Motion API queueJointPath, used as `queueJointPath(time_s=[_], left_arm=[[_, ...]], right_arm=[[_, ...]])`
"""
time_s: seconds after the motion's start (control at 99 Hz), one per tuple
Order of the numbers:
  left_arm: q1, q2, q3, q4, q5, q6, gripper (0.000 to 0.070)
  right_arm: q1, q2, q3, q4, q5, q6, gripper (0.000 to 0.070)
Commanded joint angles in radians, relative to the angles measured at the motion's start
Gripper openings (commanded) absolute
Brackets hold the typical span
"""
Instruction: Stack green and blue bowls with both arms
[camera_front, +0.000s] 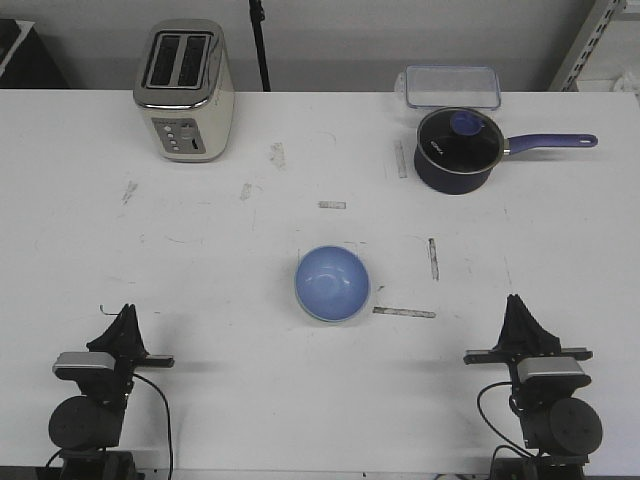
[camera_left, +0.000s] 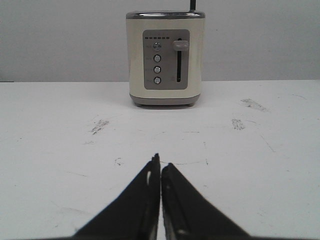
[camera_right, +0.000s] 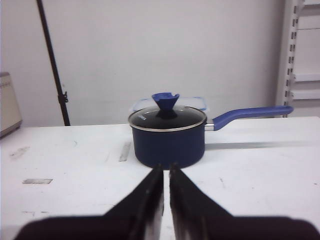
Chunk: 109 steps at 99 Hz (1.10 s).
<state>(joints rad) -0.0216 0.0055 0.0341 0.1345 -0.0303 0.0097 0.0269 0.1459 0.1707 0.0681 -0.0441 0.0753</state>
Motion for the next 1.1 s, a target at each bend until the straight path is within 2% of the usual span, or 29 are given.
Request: queueJointPath(time_s=[0.0,0.151,0.353,0.525,0.626,1.09], left_arm=[[0.002,-0.002,-0.023,0.017,0.000,0.008,0.0002],[0.002,-0.002,-0.023,0.017,0.000,0.008,0.0002],[0.002,-0.002,-0.023,0.017,0.000,0.008,0.0002],[0.002,-0.002,-0.023,0.017,0.000,0.008,0.0002],[0.002,-0.002,-0.023,0.017,0.000,0.008,0.0002],[0.002,-0.002,-0.023,0.017,0.000,0.008,0.0002]], right_arm=[[0.005,-0.014,-0.027,0.033,0.003,-0.005,0.0015],[0.026,-0.060,-0.095,0.056,0.004,-0.004,0.0015],[0.026,-0.100,-0.110,-0.012,0.020,-0.005,0.0015],[0.026,-0.114,-0.156,0.014,0.023,-0.005,0.0015],[0.026,-0.146,-0.159,-0.032,0.022,-0.005,0.0015],[0.026,-0.145,-0.159,0.007,0.022,-0.005,0.0015]])
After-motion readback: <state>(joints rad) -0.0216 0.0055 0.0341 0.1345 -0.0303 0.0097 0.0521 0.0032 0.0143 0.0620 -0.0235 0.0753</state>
